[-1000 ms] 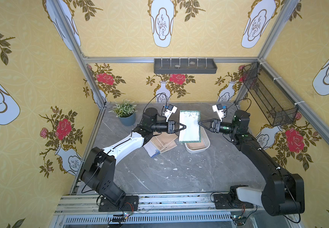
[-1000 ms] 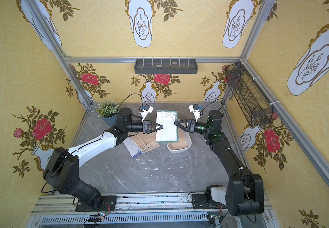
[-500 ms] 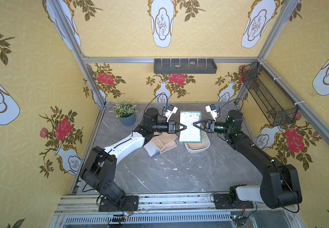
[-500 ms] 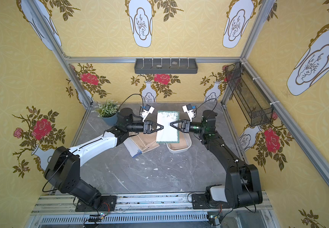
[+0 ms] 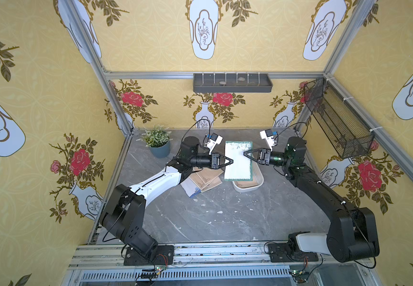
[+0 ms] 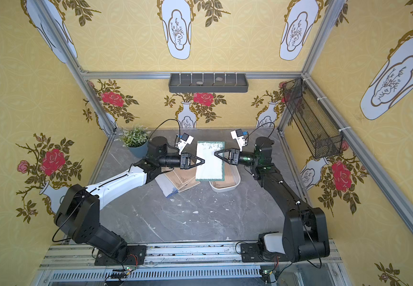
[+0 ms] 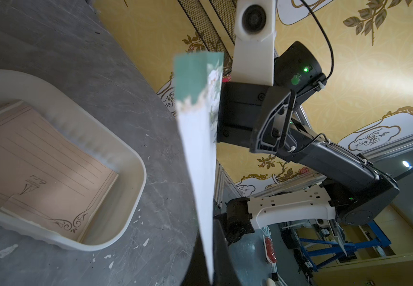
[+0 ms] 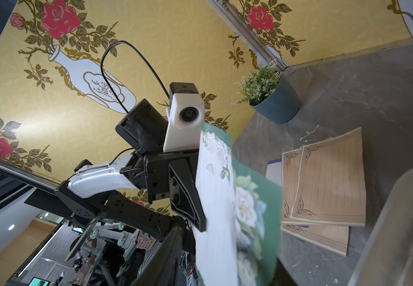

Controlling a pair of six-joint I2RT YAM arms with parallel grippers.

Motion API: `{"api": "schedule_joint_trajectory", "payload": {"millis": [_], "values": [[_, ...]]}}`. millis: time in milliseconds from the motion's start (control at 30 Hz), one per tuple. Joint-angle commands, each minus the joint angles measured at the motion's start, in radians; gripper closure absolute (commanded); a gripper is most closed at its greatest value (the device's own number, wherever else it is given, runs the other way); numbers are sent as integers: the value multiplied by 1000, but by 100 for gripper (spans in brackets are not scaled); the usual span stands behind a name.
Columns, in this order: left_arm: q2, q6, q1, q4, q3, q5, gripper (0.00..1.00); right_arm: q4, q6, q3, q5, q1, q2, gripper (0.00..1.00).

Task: Take out the stationery paper from the storage box
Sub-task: Place the stationery paper at the center of the board.

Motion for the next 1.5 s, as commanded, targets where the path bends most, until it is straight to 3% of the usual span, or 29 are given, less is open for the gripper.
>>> {"api": "schedule_joint_trajectory", "payload": {"millis": [0,100,133,233,300,567,733,900,1100,1333,1467], "values": [[-7,36,1,-34,-10,-28,100,1,-17,-1,9,2,-2,100],[-10,39,2,-45,-13,-43,100,-3,-24,-3,12,1,-14,100],[-10,40,2,-47,-13,-45,100,-20,-31,2,20,-3,-16,88],[-11,54,5,-81,-12,-67,100,-73,-57,19,19,-8,-10,33],[-21,99,10,-149,-12,-123,100,-113,-78,31,24,-7,-6,24],[-47,71,128,-283,-69,-319,100,-188,-124,37,58,-7,10,20],[-44,84,205,-493,-49,-495,100,-213,-140,38,68,-6,13,19],[-85,102,228,-568,-102,-550,100,-298,-194,58,106,-4,28,19],[-137,103,249,-578,-216,-573,100,-504,-309,124,315,15,68,18],[-172,119,250,-689,-256,-684,100,-581,-347,157,421,34,133,18],[-195,133,252,-745,-255,-740,97,-711,-406,225,591,91,205,20]]}}
